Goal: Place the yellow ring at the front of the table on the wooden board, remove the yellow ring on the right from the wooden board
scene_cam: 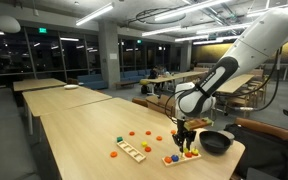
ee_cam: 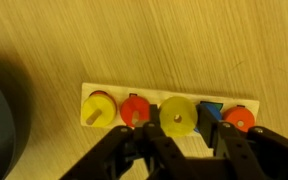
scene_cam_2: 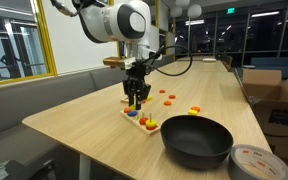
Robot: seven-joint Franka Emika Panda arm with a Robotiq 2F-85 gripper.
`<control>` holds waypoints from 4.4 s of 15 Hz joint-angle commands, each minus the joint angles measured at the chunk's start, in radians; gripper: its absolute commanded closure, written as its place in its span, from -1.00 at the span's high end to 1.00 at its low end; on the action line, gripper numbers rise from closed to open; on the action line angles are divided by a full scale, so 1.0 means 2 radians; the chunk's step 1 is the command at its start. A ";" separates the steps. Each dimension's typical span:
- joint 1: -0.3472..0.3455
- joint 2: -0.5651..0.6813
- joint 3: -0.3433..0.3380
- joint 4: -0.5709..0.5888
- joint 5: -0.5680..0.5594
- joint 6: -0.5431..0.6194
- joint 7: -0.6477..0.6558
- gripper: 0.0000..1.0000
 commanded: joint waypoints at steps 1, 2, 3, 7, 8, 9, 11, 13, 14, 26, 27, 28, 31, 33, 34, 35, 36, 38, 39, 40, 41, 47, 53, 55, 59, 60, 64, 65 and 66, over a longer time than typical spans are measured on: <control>0.002 -0.020 0.005 -0.009 0.005 -0.003 -0.007 -0.65; 0.002 -0.019 0.006 -0.008 0.005 -0.004 -0.007 -0.65; 0.003 -0.018 0.007 -0.007 0.005 -0.004 -0.007 -0.65; 0.003 -0.008 0.008 -0.001 0.004 -0.004 -0.004 -0.66; 0.004 -0.005 0.007 0.001 0.002 -0.004 -0.003 -0.66; 0.004 -0.004 0.007 0.002 0.002 -0.004 -0.002 -0.66; 0.004 0.000 0.007 0.004 0.000 -0.005 -0.001 -0.66; 0.004 0.004 0.007 0.005 -0.002 -0.005 0.000 -0.66; 0.004 0.005 0.006 0.006 -0.002 -0.005 0.000 -0.66; 0.003 0.018 0.005 0.020 -0.001 -0.008 -0.001 -0.66; 0.003 0.019 0.005 0.022 0.000 -0.009 -0.002 -0.66; 0.003 0.021 0.005 0.024 0.000 -0.009 -0.002 -0.66; 0.003 0.027 0.004 0.031 0.001 -0.011 -0.004 -0.66; 0.002 0.032 0.004 0.035 0.002 -0.012 -0.005 -0.66; 0.002 0.035 0.003 0.037 0.003 -0.013 -0.005 -0.66; 0.001 0.037 0.003 0.039 0.003 -0.013 -0.005 -0.66; 0.001 0.040 0.002 0.042 0.003 -0.013 -0.005 -0.66; 0.000 0.045 0.001 0.045 0.004 -0.014 -0.006 -0.66; 0.000 0.048 0.000 0.047 0.004 -0.014 -0.006 -0.66; 0.000 0.050 0.000 0.049 0.005 -0.014 -0.007 -0.66; -0.001 0.051 -0.001 0.051 0.005 -0.015 -0.008 -0.66; -0.005 0.053 -0.002 0.054 0.009 -0.013 -0.012 -0.66; -0.008 0.051 -0.004 0.046 0.007 -0.007 -0.012 -0.66; -0.007 0.048 -0.003 0.041 0.005 -0.005 -0.012 -0.66; -0.005 0.045 -0.003 0.035 0.003 -0.002 -0.009 -0.66; -0.004 0.044 -0.002 0.033 0.003 -0.002 -0.009 -0.66; -0.003 0.041 -0.001 0.026 0.003 0.001 -0.007 -0.66; -0.002 0.039 -0.001 0.023 0.003 0.002 -0.007 -0.66; -0.002 0.037 0.000 0.021 0.003 0.002 -0.007 -0.66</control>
